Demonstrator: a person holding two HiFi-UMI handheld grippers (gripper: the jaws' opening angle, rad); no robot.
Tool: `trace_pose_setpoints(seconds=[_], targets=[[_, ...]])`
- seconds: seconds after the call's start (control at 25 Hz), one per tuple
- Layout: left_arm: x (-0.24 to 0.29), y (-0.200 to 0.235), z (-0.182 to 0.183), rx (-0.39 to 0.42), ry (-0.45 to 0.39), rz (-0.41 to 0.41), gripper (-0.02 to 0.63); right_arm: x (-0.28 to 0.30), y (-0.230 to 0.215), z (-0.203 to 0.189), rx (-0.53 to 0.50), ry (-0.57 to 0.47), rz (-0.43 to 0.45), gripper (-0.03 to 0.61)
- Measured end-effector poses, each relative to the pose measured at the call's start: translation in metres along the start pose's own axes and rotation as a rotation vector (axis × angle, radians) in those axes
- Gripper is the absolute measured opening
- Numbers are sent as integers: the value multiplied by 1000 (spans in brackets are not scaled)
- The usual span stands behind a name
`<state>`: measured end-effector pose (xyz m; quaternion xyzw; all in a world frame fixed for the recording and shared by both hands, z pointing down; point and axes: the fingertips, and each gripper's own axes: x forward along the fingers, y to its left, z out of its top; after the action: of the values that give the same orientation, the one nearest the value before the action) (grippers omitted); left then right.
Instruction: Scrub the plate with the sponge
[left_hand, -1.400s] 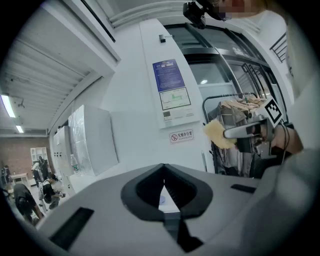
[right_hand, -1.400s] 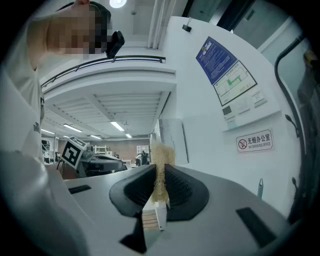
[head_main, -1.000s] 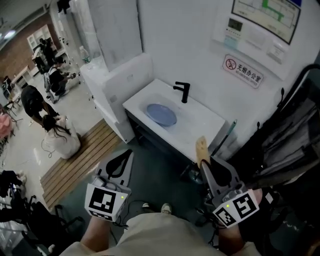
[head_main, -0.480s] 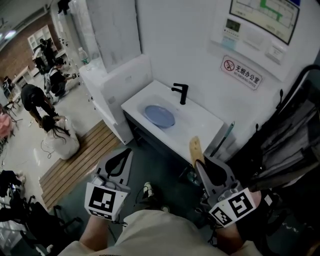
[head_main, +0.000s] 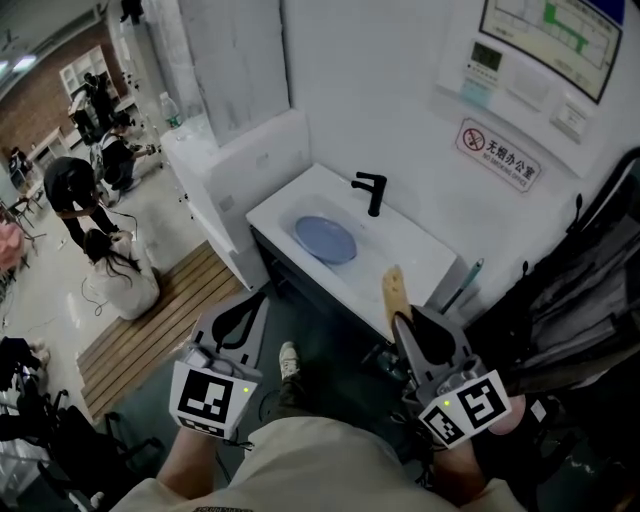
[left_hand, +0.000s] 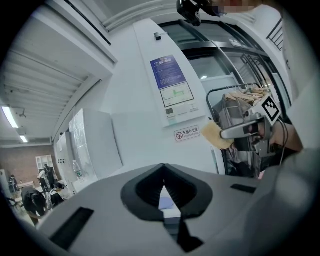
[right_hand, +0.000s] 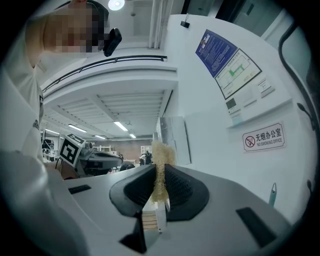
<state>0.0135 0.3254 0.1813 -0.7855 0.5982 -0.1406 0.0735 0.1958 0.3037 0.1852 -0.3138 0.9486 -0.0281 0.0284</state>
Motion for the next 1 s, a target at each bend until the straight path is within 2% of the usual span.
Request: trace_pose_setpoints(seconds=[0.4, 1.0], targets=[[68, 59, -20, -36, 13, -23, 6, 83, -32, -14, -8, 51, -18, 61], [195, 192, -53, -48, 66, -123, 6, 256, -89, -17, 0, 116, -90, 61]])
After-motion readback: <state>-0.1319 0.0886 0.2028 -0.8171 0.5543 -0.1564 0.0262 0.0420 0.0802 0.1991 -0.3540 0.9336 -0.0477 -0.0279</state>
